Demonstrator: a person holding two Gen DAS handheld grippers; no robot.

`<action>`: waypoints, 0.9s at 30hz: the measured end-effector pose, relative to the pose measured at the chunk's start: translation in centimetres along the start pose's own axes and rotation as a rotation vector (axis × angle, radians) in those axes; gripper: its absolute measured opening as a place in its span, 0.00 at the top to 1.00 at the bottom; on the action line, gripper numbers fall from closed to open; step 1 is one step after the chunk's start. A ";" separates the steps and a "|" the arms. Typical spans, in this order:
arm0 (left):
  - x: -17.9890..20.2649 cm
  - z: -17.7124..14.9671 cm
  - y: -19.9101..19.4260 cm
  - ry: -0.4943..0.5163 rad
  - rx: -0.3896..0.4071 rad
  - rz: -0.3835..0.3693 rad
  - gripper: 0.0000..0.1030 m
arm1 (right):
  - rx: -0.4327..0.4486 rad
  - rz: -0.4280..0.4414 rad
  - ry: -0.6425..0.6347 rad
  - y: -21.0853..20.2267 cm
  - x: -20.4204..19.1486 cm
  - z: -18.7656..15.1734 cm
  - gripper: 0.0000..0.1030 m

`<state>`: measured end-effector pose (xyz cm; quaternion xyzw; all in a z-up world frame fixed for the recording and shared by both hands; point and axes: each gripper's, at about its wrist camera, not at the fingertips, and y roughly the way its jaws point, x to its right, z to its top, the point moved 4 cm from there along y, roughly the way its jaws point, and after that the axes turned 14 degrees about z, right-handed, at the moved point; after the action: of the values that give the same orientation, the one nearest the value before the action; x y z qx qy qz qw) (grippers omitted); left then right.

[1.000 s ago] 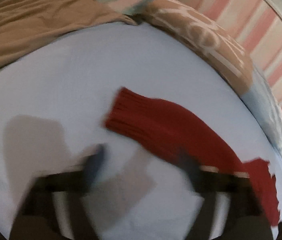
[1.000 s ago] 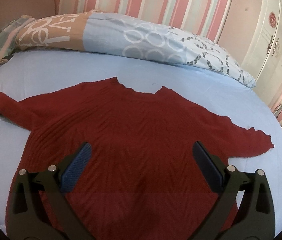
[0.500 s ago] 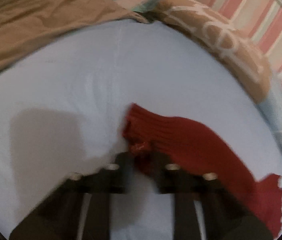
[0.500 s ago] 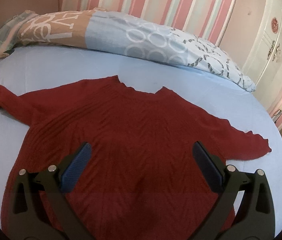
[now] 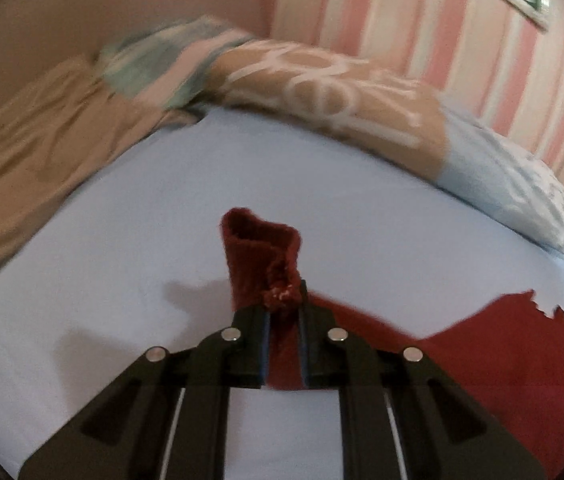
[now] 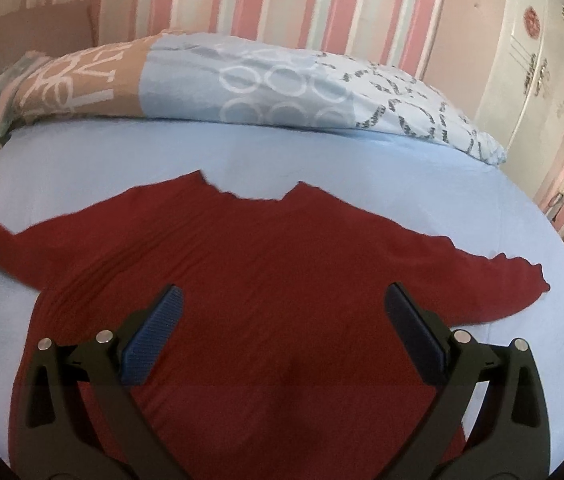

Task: Fold small clothes
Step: 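Fold the held sleeve across the sweater body with the left gripper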

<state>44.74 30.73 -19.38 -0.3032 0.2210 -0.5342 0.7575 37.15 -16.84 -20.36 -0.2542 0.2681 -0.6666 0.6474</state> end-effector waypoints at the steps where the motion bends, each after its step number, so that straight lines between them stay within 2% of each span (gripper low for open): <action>1: 1.0 0.1 -0.4 0.015 0.004 -0.014 0.89 | 0.003 -0.010 0.002 0.2 0.7 0.3 0.03; 4: 4.7 -0.1 -1.1 0.072 0.003 -0.060 0.89 | 0.001 -0.029 0.012 1.0 2.7 0.9 0.03; 8: 10.1 -1.2 -1.8 0.116 -0.046 -0.154 0.89 | -0.017 -0.042 0.007 2.0 4.9 1.4 0.03; 12: 16.4 -2.8 -3.2 0.189 -0.052 -0.197 0.89 | -0.029 -0.047 0.030 2.8 7.3 1.4 0.03; 15: 21.0 -4.3 -4.4 0.217 -0.064 -0.237 0.89 | -0.039 -0.047 0.054 3.3 8.9 1.0 0.03; 18: 25.6 -5.8 -4.8 0.224 -0.116 -0.305 0.89 | -0.044 -0.049 0.087 3.4 10.5 0.6 0.03; 21: 29.4 -7.3 -5.7 0.245 -0.120 -0.333 0.89 | -0.050 -0.046 0.114 3.5 12.1 0.3 0.03; 24: 34.2 -8.9 -7.0 0.266 -0.133 -0.406 0.89 | -0.060 -0.063 0.117 3.7 13.4 0.1 0.03; 27: 37.9 -10.7 -8.0 0.312 -0.130 -0.420 0.89 | -0.093 -0.086 0.134 4.1 15.2 -0.4 0.03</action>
<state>44.82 -9.43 -21.92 -0.3044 0.3010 -0.7048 0.5657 39.42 -32.06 -23.59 -0.2499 0.3302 -0.6963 0.5862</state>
